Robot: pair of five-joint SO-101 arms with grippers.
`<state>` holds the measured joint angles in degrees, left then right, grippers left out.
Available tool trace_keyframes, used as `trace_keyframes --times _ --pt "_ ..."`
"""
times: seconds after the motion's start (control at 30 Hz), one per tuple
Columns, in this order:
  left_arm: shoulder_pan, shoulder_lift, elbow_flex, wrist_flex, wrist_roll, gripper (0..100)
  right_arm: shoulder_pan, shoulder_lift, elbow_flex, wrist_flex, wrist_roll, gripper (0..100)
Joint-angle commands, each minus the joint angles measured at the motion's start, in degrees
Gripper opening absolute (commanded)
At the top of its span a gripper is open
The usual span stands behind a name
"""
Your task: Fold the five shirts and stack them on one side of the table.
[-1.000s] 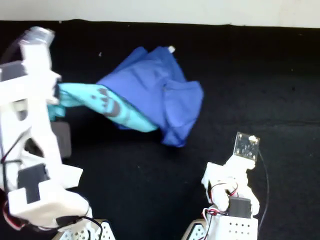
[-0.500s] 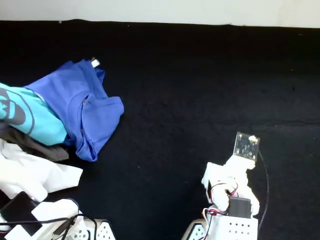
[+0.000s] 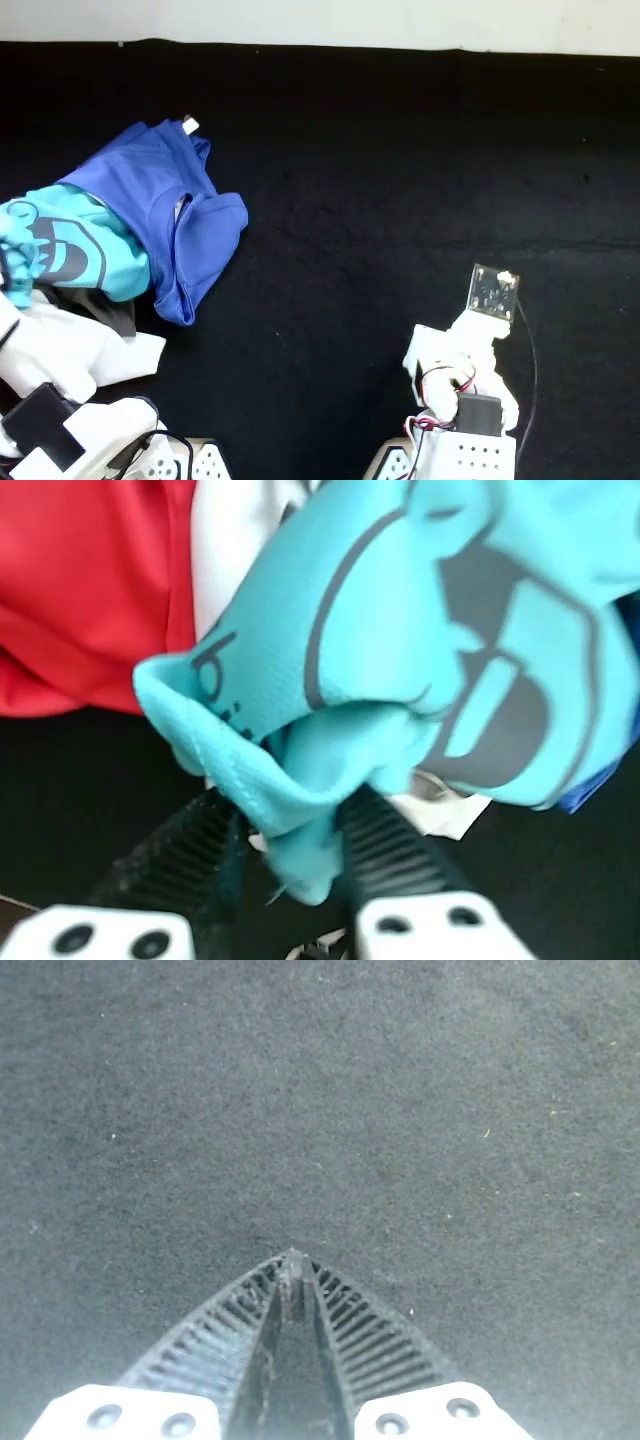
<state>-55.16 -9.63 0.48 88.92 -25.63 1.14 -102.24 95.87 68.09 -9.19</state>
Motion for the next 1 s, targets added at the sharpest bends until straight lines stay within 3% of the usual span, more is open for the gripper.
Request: trace_keyframes --times 0.0,0.2,0.43,0.7,0.87,0.97 --pt "-3.3 -2.59 0.22 0.26 -0.44 26 -0.4 0.04 7.78 -0.48 -0.53 1.2" --pt "-7.16 -6.11 -6.37 8.09 -0.44 28 -0.4 0.04 7.78 -0.75 -0.79 1.2" --pt "-4.53 -14.37 -9.8 10.64 -0.35 28 -0.4 0.13 7.78 -2.15 -0.79 1.2" --pt "22.73 -19.56 -3.12 10.9 5.98 28 -2.86 0.13 7.69 -1.8 -0.53 1.2" --pt "33.8 -12.53 11.38 -4.57 13.98 28 -2.59 0.13 7.43 -6.11 -0.35 2.8" --pt "38.55 -5.93 14.99 -10.73 17.85 28 -2.51 0.13 7.43 -5.85 2.81 13.9"
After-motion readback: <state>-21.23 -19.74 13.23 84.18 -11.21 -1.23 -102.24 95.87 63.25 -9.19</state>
